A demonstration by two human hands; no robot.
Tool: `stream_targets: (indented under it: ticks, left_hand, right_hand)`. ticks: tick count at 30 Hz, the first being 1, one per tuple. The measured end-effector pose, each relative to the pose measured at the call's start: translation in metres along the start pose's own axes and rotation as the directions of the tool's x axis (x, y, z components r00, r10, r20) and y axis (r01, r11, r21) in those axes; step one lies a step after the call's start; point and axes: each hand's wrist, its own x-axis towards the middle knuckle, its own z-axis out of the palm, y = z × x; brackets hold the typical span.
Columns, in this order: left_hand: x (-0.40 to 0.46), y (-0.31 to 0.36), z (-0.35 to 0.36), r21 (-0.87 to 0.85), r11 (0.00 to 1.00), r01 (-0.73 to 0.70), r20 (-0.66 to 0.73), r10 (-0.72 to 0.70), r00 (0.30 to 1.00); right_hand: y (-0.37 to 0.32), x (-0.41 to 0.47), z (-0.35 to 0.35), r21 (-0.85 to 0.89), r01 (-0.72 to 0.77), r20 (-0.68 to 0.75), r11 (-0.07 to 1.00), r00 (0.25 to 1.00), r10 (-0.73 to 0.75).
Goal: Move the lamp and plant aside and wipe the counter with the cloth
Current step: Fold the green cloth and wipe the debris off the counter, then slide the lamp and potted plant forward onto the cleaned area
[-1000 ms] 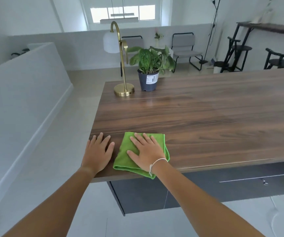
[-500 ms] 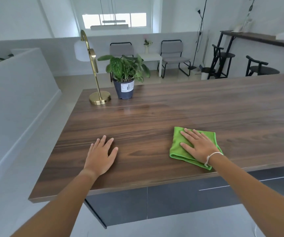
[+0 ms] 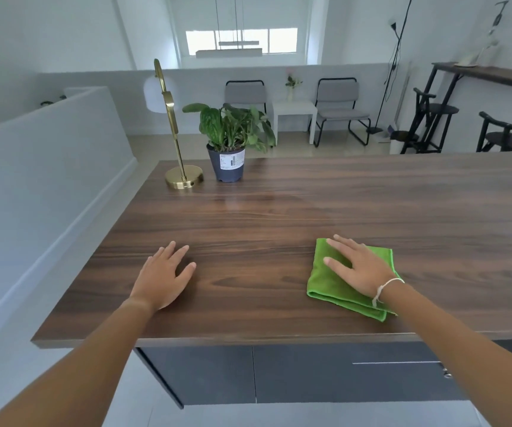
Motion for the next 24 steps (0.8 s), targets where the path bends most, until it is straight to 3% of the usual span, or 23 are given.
stream_targets:
  ticks: [10,24]
  left_hand:
    - [0.019,0.005,-0.026,-0.109,0.994,-0.007,-0.054,0.001,0.999]
    - [0.158,-0.055,-0.060,-0.327,0.944,-0.045,-0.131,0.003,0.991]
  right_hand:
    - [-0.074,0.064,-0.007,0.190,0.097,-0.068,0.977,0.994,-0.085]
    - [-0.156,0.191,0.018,0.411,0.024,-0.122,0.911,0.992,0.028]
